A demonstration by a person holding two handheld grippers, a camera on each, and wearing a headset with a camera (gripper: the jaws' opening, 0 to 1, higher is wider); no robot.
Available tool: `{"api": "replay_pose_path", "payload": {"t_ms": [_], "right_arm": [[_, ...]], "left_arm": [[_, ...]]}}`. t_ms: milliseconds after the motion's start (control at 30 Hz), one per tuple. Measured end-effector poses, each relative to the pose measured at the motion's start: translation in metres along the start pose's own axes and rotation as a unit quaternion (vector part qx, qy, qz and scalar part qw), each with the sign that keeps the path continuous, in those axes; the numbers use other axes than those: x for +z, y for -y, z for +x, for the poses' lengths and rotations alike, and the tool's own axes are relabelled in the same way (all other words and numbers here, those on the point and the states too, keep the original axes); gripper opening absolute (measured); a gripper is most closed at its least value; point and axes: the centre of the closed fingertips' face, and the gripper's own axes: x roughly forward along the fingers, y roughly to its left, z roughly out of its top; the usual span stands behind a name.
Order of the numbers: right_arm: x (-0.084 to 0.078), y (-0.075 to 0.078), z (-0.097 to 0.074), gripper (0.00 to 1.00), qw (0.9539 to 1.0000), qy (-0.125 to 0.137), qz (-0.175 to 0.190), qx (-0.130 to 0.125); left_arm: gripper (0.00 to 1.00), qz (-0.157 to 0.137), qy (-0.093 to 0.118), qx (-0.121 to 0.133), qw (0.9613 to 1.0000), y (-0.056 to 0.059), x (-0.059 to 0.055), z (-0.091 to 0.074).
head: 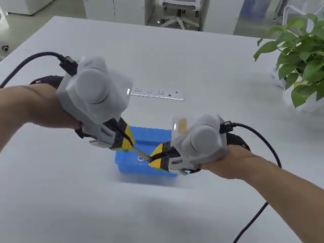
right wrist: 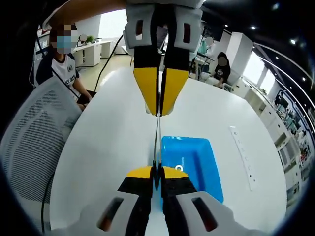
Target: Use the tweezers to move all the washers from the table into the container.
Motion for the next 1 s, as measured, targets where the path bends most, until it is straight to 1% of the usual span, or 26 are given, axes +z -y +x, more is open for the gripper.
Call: {"api": "replay_pose_path", "payload": {"t_ms": [133,333,433,600,667,767,867,933,967,1000], "right_arm": [[-0.006,-0.009,-0.001,0.07,1.0000,-0.008,-0.004,0.004],[-0.013,-0.020,-0.001,0.06,0.9998,-0.015,-0.002,0.014],[-0.017,-0.026,0.001,0.06,0.9996,-0.020,-0.003,0.018],[-0.026,-0.037,0.004,0.06,0.9990,-0.034,-0.008,0.028],[-0.029,-0.040,0.005,0.06,0.9989,-0.036,-0.005,0.030],[-0.034,-0.045,0.009,0.06,0.9986,-0.041,-0.005,0.033],[-0.040,-0.049,0.013,0.06,0.9984,-0.045,-0.006,0.032],[-0.043,-0.050,0.017,0.06,0.9984,-0.047,-0.003,0.032],[-0.045,-0.052,0.020,0.06,0.9983,-0.048,-0.002,0.033],[-0.045,-0.054,0.022,0.06,0.9983,-0.048,-0.002,0.032]], "left_arm": [[0.05,-0.004,-0.003,-0.002,1.0000,0.011,-0.009,0.010],[0.05,-0.010,0.000,-0.004,0.9999,0.021,-0.018,0.022],[0.05,-0.014,-0.001,-0.006,0.9999,0.027,-0.024,0.031],[0.05,-0.020,0.002,-0.014,0.9997,0.036,-0.031,0.046],[0.05,-0.019,0.000,-0.016,0.9997,0.040,-0.034,0.052],[0.05,-0.024,0.000,-0.020,0.9995,0.044,-0.039,0.060],[0.05,-0.030,-0.002,-0.023,0.9993,0.047,-0.046,0.071],[0.05,-0.032,-0.003,-0.024,0.9992,0.049,-0.049,0.074],[0.05,-0.039,-0.005,-0.031,0.9988,0.051,-0.052,0.078],[0.05,-0.040,-0.007,-0.033,0.9986,0.052,-0.054,0.080]]}}
